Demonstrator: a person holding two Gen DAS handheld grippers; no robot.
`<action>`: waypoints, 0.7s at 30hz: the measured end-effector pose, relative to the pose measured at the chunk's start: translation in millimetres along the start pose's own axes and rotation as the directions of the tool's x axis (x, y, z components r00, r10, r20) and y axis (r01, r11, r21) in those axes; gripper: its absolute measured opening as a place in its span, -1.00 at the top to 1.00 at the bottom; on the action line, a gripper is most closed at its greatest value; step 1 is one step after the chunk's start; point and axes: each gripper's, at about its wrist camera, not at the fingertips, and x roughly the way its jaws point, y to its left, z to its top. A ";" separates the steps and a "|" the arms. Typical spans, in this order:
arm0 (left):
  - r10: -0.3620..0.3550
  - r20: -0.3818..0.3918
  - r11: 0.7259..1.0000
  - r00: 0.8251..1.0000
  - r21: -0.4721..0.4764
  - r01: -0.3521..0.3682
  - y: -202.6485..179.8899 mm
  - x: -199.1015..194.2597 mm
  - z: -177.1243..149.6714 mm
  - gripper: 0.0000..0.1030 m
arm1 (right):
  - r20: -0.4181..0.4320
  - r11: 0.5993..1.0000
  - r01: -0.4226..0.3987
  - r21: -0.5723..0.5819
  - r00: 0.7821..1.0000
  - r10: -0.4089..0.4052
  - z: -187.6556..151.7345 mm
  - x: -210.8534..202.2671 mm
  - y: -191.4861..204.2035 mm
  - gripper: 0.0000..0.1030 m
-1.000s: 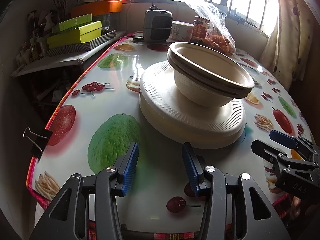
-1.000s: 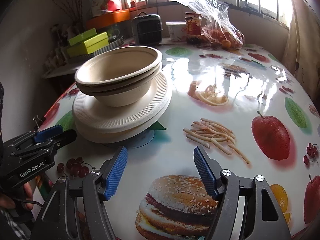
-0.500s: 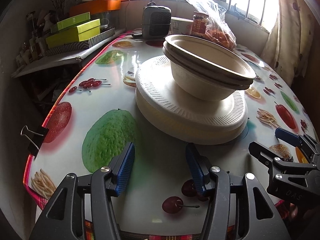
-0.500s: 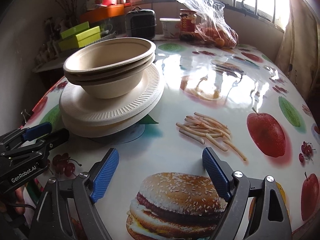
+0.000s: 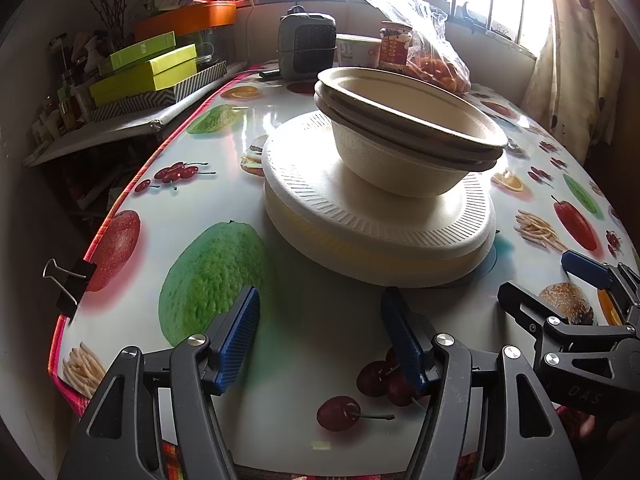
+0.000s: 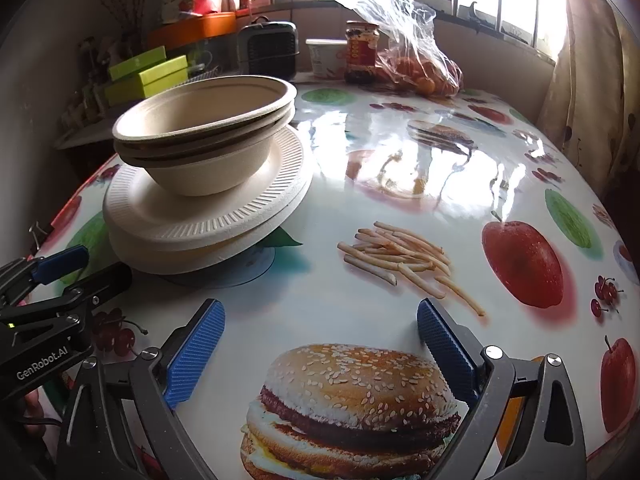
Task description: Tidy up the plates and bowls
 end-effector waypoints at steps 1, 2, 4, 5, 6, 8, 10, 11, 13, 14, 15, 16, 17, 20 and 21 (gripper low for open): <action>0.001 0.000 1.000 1.000 0.001 -0.001 0.0 0.0 0.0 -0.25 | 0.001 1.000 0.002 0.001 1.000 -0.002 -0.3 -0.1 0.1 -0.90; 0.001 0.000 1.000 1.000 0.001 -0.001 0.1 0.0 0.0 -0.25 | 0.003 1.000 0.002 0.002 1.000 -0.002 -0.6 -0.2 0.5 -0.91; 0.000 0.000 1.000 1.000 0.000 0.000 0.1 0.0 0.1 -0.25 | 0.005 1.000 0.004 0.003 1.000 -0.004 -0.9 -0.6 0.9 -0.91; 0.000 0.000 1.000 1.000 0.000 0.000 0.0 0.0 0.0 -0.25 | 0.005 1.000 0.003 0.003 1.000 -0.003 -0.9 -0.7 0.7 -0.91; 0.000 0.000 1.000 1.000 0.001 0.000 0.1 0.0 0.0 -0.25 | 0.007 1.000 0.004 0.004 1.000 -0.004 -1.0 -0.8 0.8 -0.91; 0.000 0.000 1.000 1.000 0.001 0.000 0.2 0.1 0.0 -0.25 | 0.009 1.000 0.006 0.005 1.000 -0.006 -1.4 -1.3 0.8 -0.91; 0.000 0.000 1.000 1.000 0.000 0.000 0.1 0.0 -0.1 -0.25 | 0.011 1.000 0.006 0.006 1.000 -0.006 -2.0 -1.8 0.7 -0.91; 0.001 0.000 1.000 1.000 0.000 -0.001 0.2 0.1 -0.1 -0.25 | 0.012 1.000 0.006 0.006 1.000 -0.006 -2.2 -2.0 0.4 -0.91; 0.000 0.001 1.000 1.000 0.000 0.000 0.2 0.0 -0.1 -0.25 | 0.014 1.000 0.007 0.007 1.000 -0.007 -2.5 -2.4 0.2 -0.91; 0.000 0.001 1.000 1.000 0.000 0.000 0.2 0.0 -0.1 -0.25 | 0.015 1.000 0.007 0.007 1.000 -0.007 -2.3 -2.5 0.2 -0.91; 0.001 0.001 1.000 1.000 0.000 -0.001 0.1 0.1 0.0 -0.25 | 0.015 1.000 0.007 0.006 1.000 -0.007 -2.3 -2.5 0.2 -0.91; 0.000 0.000 1.000 1.000 0.001 0.000 0.2 0.1 -0.1 -0.25 | 0.015 1.000 0.007 0.007 1.000 -0.007 -2.2 -2.6 0.1 -0.91; 0.000 0.000 1.000 1.000 0.001 0.000 0.3 0.1 -0.1 -0.25 | 0.015 1.000 0.007 0.006 1.000 -0.007 -2.1 -2.6 0.1 -0.91; 0.000 0.000 1.000 1.000 0.001 0.000 0.3 0.1 -0.1 -0.25 | 0.015 1.000 0.007 0.006 1.000 -0.007 -2.2 -2.6 0.0 -0.91; 0.000 0.000 1.000 1.000 0.001 0.000 0.3 0.1 -0.2 -0.25 | 0.016 1.000 0.008 0.006 1.000 -0.008 -2.3 -2.7 0.0 -0.91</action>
